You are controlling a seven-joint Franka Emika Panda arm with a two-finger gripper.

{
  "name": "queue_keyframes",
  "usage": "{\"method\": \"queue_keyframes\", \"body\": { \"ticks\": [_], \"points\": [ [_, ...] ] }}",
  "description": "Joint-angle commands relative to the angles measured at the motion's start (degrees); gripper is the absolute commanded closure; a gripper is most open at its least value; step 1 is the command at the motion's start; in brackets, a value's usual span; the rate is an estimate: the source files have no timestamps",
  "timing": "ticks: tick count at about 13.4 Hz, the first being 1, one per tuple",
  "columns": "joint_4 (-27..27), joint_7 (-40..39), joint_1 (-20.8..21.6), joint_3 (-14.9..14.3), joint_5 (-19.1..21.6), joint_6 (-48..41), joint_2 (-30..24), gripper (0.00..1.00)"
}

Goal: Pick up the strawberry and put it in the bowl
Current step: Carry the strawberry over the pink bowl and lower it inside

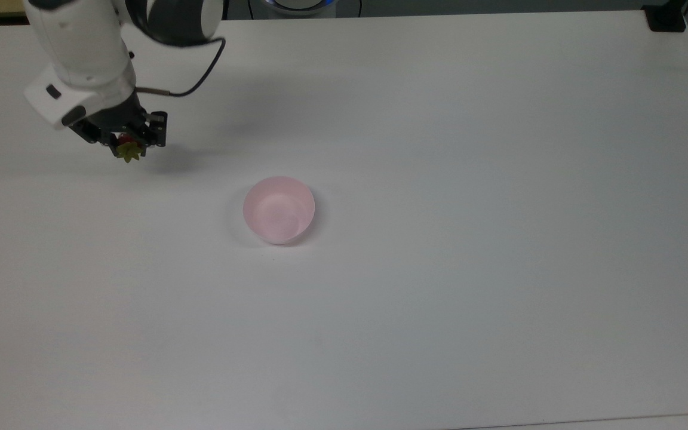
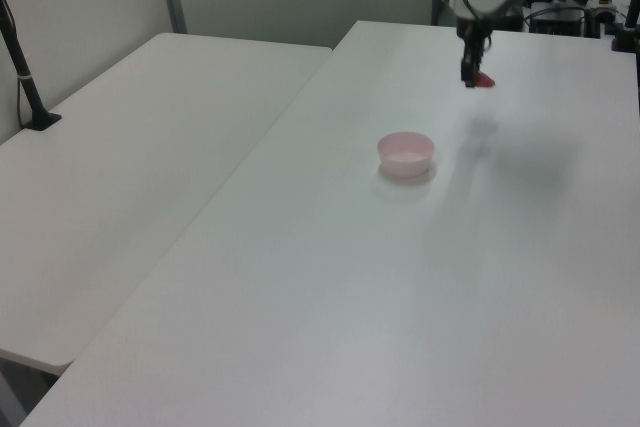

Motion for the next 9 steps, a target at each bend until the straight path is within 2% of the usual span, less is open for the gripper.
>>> {"method": "queue_keyframes", "body": {
  "ticks": [1, 4, 7, 8, 9],
  "points": [
    [3.94, 7.44, 6.89, -0.77, 2.84, -2.51, -0.15, 0.71],
    [5.17, 19.12, 14.26, -0.07, 2.93, -0.58, 3.00, 0.71],
    [5.17, 24.96, 17.54, 0.02, 2.76, 5.05, 7.14, 0.67],
    [5.17, 25.83, 17.89, 0.02, 2.85, 5.49, 8.28, 0.61],
    [5.17, 26.19, 17.63, 0.11, 2.93, 6.54, 8.55, 0.12]
  ]
}}
